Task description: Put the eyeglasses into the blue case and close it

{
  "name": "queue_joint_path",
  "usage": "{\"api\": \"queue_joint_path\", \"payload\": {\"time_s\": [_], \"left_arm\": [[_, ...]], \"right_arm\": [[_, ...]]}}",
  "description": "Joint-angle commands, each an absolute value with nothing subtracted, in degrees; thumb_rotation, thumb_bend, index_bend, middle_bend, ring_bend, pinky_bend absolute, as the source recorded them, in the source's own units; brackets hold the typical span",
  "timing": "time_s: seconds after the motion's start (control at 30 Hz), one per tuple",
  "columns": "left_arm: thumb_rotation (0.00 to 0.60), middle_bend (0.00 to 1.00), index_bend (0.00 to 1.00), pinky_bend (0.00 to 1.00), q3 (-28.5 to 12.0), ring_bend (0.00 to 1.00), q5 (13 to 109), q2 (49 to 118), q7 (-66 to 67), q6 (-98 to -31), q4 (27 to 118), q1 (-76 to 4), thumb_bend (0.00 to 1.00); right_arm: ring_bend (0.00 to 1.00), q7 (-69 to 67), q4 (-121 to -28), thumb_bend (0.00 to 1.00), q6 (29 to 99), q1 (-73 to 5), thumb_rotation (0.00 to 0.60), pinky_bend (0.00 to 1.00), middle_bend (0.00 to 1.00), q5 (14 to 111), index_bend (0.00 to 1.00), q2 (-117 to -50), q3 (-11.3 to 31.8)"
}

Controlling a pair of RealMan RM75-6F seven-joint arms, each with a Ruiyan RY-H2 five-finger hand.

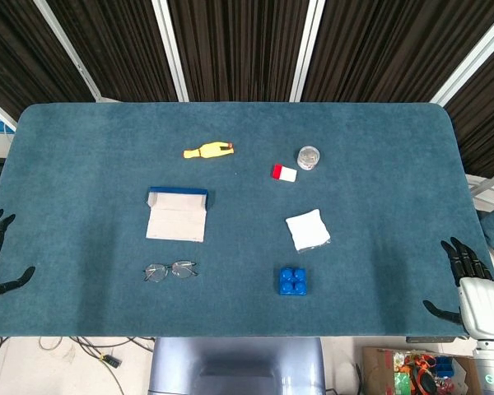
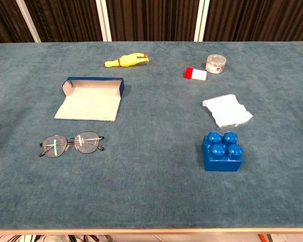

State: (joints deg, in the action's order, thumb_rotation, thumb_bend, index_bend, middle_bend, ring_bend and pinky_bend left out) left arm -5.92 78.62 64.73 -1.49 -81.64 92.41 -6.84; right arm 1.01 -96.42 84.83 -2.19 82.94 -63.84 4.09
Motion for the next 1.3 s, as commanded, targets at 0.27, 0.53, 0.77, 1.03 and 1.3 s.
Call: {"api": "queue_joint_path", "payload": {"time_s": [0.27,0.53,0.77,1.03,1.3], "left_arm": [[0.600,0.00,0.15,0.00,-5.7,0.00,78.7,63.9,-4.4,-74.8,94.4,-10.2,0.20],[0.600,0.00,0.17,0.00,-6.8,0.00,73.3,55.8,-0.3,-54.4,100.6,-21.3,0.21],[0.600,0.00,0.25,0.00,-10.2,0.00,62.0,58.4,7.1,-47.5,101.1,-29.1,0.26],[0.600,0.00,0.36,0.00,-9.7,0.00,43.8,67.1,21.4,-49.5,103.8,-37.5,0.26],[0.600,0.00,0.39,0.00,-8.3,0.00,35.4,71.7,25.6,-49.8,103.9,-42.4,0.31]], "right_arm": [[0.06,0.0,-97.0,0.02,84.0,-2.3,0.600,0.19,0.00,81.8,0.02,-63.8,4.3],[0.06,-0.2,-97.1,0.02,83.8,-2.3,0.600,0.19,0.00,81.7,0.02,-63.6,4.3],[0.06,-0.3,-97.3,0.02,83.4,-2.4,0.600,0.19,0.00,81.5,0.02,-63.7,4.3],[0.06,-0.5,-97.5,0.02,83.1,-2.5,0.600,0.19,0.00,80.9,0.02,-63.6,4.5],[0.06,-1.0,-97.5,0.02,82.7,-2.6,0.600,0.19,0.00,80.7,0.02,-63.4,4.5]]}}
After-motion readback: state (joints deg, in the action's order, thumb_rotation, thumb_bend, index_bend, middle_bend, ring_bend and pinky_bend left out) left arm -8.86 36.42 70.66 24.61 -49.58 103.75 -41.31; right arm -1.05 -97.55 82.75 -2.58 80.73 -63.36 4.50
